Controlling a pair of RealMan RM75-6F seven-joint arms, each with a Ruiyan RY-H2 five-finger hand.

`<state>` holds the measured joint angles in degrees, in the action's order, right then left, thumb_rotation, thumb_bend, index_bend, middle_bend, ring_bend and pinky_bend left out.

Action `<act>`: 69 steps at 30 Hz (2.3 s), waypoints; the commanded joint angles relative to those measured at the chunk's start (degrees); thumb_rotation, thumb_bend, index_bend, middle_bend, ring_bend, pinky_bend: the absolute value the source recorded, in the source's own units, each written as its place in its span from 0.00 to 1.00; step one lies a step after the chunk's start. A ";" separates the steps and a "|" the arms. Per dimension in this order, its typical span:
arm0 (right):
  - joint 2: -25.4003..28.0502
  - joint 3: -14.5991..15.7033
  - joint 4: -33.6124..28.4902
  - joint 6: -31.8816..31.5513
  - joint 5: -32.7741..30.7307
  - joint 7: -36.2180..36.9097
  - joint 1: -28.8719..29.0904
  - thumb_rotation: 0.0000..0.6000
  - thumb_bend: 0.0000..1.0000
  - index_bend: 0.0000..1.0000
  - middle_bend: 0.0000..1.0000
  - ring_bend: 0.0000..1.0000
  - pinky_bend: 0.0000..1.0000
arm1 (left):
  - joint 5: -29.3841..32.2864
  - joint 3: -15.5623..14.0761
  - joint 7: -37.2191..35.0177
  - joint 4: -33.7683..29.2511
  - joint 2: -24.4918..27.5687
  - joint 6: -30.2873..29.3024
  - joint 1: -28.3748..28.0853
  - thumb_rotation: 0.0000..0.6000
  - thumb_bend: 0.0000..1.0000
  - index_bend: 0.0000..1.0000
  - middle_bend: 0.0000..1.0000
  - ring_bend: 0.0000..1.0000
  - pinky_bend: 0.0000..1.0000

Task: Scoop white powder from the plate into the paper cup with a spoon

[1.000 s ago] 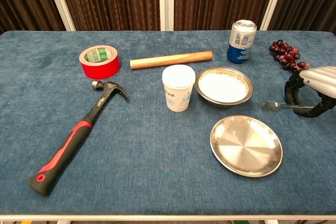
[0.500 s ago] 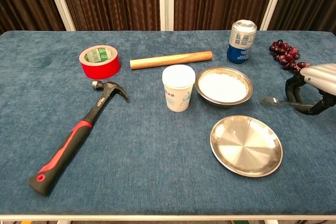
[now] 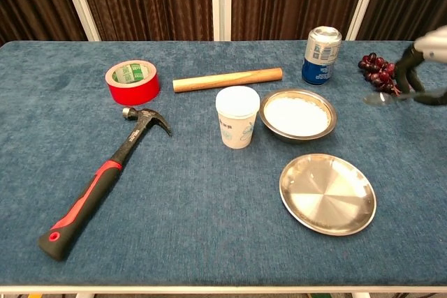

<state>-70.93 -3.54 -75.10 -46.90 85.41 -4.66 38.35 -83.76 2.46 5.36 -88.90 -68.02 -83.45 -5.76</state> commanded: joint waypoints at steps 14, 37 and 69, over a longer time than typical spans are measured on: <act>-7.31 -2.55 2.59 20.13 -7.29 -19.86 18.14 1.00 0.33 0.62 0.61 0.25 0.19 | 0.05 -0.19 -1.43 1.25 -0.36 -0.41 0.49 1.00 0.08 0.13 0.15 0.05 0.03; -14.45 1.73 5.06 17.06 -20.31 -36.87 24.14 1.00 0.33 0.62 0.61 0.25 0.17 | 0.36 -0.31 -3.77 3.54 -1.66 -0.09 0.77 1.00 0.08 0.13 0.15 0.05 0.03; -8.47 0.56 2.12 3.38 -8.86 -10.36 14.46 1.00 0.33 0.63 0.61 0.25 0.17 | -0.08 -0.01 -1.32 1.16 -0.27 -1.00 0.91 1.00 0.08 0.13 0.15 0.05 0.03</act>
<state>-80.23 -2.39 -72.10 -43.07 76.06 -15.76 52.82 -83.85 2.44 4.04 -87.73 -68.29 -84.45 -4.85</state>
